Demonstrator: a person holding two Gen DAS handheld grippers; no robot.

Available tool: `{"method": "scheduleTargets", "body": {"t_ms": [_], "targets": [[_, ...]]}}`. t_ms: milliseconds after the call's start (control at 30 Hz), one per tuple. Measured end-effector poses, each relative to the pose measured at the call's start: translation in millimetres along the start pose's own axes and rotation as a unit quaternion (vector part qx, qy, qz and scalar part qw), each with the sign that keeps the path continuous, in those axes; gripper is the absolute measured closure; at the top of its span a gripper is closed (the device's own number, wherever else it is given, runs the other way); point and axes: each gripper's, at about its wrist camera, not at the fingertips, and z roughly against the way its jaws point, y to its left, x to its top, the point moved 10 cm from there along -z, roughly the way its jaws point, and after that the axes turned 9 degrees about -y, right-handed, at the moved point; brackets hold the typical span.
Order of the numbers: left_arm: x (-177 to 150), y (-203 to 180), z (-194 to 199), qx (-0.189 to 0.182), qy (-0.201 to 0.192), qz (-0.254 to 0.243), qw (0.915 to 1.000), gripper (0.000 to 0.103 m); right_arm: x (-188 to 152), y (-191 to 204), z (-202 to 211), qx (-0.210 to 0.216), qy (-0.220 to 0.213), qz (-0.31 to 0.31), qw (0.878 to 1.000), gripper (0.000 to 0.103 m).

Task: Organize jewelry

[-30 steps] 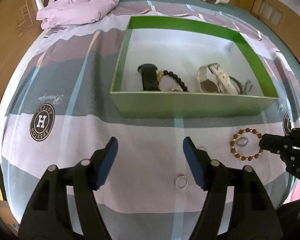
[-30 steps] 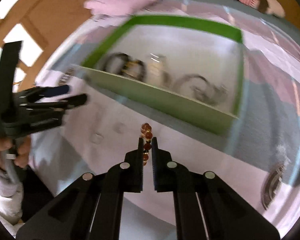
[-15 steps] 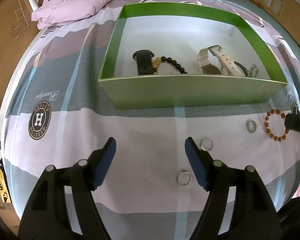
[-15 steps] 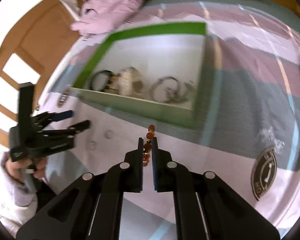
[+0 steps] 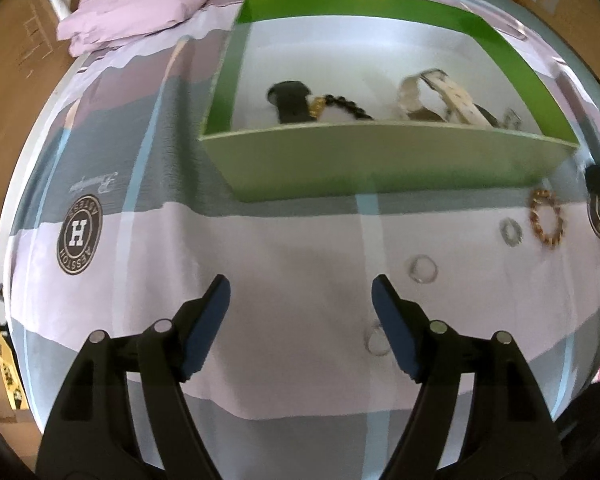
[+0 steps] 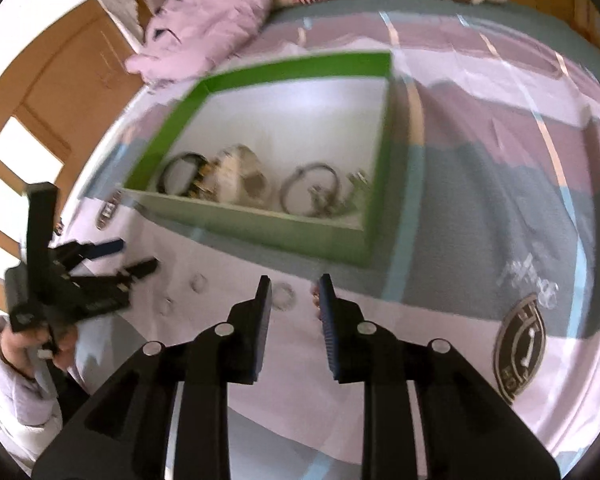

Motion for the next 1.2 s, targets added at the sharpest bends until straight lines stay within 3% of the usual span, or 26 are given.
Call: {"method": "scheduleTargets", "body": {"t_ms": [133,233,367,700,767,800,1033,1067,1133,1200], "targets": [[-19,-19,-2,-0.015,0.012,-0.032,0.9993,0.029,10,4,4,-0.002,-0.023,0.003,1.000,0.077],[-31,-26,-7,-0.009,0.021,-0.052,0.9984,0.029,-4,6,-9,-0.009,0.009,0.021,1.000,0.062],[-32,-27,-7,-0.011,0.018,-0.049,0.9985,0.029,-27,13,-34,-0.045,0.057,0.070,0.995,0.061],[-32,-26,-3,-0.024,0.019,-0.043,0.9986,0.028,-40,20,-74,-0.070,0.097,0.081,0.990,0.061],[-31,-24,-1,-0.027,0.016,-0.040,0.9987,0.028,-40,22,-74,-0.074,0.097,0.094,0.988,0.068],[-30,-23,0,-0.028,0.015,-0.038,0.9988,0.028,-40,23,-73,-0.070,0.100,0.097,0.988,0.082],[-22,-26,7,-0.048,0.001,-0.037,0.9982,0.023,-34,25,-63,-0.040,0.091,0.075,0.992,0.082],[-23,-29,6,-0.051,0.001,-0.045,0.9977,0.023,-33,25,-61,-0.040,0.089,0.074,0.992,0.080],[-29,-40,6,-0.053,0.002,-0.071,0.9961,0.023,-33,24,-58,-0.041,0.087,0.069,0.993,0.065],[-35,-48,7,-0.051,0.005,-0.087,0.9949,0.022,-33,23,-55,-0.038,0.088,0.066,0.993,0.065]]}}
